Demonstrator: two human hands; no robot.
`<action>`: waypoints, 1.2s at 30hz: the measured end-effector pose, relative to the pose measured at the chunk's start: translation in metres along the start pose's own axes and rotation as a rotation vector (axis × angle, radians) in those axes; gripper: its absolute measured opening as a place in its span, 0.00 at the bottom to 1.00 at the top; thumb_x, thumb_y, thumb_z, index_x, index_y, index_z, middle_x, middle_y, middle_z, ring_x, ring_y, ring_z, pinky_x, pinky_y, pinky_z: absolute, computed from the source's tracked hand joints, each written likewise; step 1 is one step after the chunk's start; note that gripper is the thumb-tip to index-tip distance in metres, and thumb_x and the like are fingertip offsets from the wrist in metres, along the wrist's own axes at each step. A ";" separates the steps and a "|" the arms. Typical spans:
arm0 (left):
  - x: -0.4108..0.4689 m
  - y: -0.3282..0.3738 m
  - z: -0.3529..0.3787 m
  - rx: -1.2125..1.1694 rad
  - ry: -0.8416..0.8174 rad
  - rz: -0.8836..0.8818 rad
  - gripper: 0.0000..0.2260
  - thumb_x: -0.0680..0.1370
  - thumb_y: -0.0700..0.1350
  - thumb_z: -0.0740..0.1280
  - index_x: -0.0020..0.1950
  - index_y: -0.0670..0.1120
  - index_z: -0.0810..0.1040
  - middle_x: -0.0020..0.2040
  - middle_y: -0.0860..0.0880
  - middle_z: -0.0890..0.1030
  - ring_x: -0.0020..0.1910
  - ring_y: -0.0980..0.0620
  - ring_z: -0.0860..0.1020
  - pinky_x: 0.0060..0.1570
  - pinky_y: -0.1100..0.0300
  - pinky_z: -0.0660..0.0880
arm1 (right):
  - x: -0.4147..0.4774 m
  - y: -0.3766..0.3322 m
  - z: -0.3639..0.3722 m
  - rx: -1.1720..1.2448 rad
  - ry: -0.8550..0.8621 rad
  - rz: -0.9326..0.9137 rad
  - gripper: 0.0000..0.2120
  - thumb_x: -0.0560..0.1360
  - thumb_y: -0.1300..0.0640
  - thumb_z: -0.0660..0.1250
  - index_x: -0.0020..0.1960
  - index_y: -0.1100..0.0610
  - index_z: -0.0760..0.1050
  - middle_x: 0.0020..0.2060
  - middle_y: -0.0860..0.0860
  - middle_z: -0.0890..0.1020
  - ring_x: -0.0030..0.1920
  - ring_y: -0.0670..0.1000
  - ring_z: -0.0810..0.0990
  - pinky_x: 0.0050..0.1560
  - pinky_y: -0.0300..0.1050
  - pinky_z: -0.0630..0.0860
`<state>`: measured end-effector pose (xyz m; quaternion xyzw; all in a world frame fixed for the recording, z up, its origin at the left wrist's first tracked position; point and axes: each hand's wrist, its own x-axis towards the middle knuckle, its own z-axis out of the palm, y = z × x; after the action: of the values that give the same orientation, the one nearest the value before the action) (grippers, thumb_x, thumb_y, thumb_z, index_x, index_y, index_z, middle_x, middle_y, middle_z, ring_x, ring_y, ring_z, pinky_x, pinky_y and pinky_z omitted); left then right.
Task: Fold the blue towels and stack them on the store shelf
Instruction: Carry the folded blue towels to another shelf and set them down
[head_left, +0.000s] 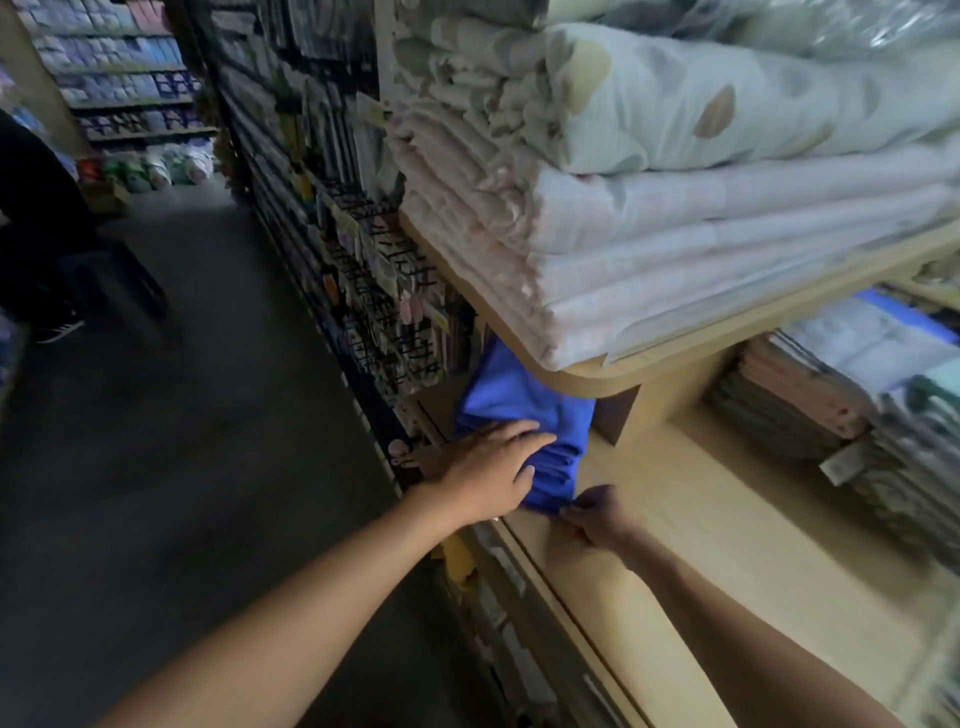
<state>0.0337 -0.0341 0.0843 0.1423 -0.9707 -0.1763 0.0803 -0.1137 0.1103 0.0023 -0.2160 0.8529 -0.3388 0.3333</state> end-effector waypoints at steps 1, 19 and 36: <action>-0.005 0.012 0.000 -0.005 -0.009 0.021 0.23 0.81 0.46 0.62 0.77 0.52 0.69 0.77 0.52 0.66 0.75 0.51 0.66 0.72 0.57 0.63 | -0.013 0.008 -0.011 -0.056 0.023 -0.008 0.13 0.77 0.61 0.70 0.34 0.60 0.78 0.21 0.50 0.79 0.20 0.46 0.76 0.25 0.37 0.72; -0.071 0.170 0.038 -0.033 0.208 0.215 0.17 0.79 0.53 0.60 0.67 0.56 0.76 0.67 0.54 0.77 0.65 0.48 0.73 0.60 0.50 0.74 | -0.190 0.117 -0.088 -0.357 -0.029 0.145 0.06 0.71 0.62 0.67 0.40 0.55 0.82 0.38 0.55 0.87 0.35 0.52 0.85 0.36 0.46 0.83; -0.060 0.093 0.061 -0.752 -0.007 -0.238 0.53 0.58 0.78 0.72 0.76 0.68 0.50 0.76 0.63 0.54 0.77 0.60 0.55 0.74 0.58 0.58 | -0.153 0.081 -0.062 1.072 -0.246 0.161 0.36 0.75 0.30 0.65 0.69 0.58 0.77 0.63 0.60 0.81 0.65 0.60 0.80 0.70 0.59 0.72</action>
<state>0.0552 0.0874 0.0554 0.2140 -0.8155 -0.5279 0.1027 -0.0648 0.2836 0.0426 0.0119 0.5296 -0.6712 0.5185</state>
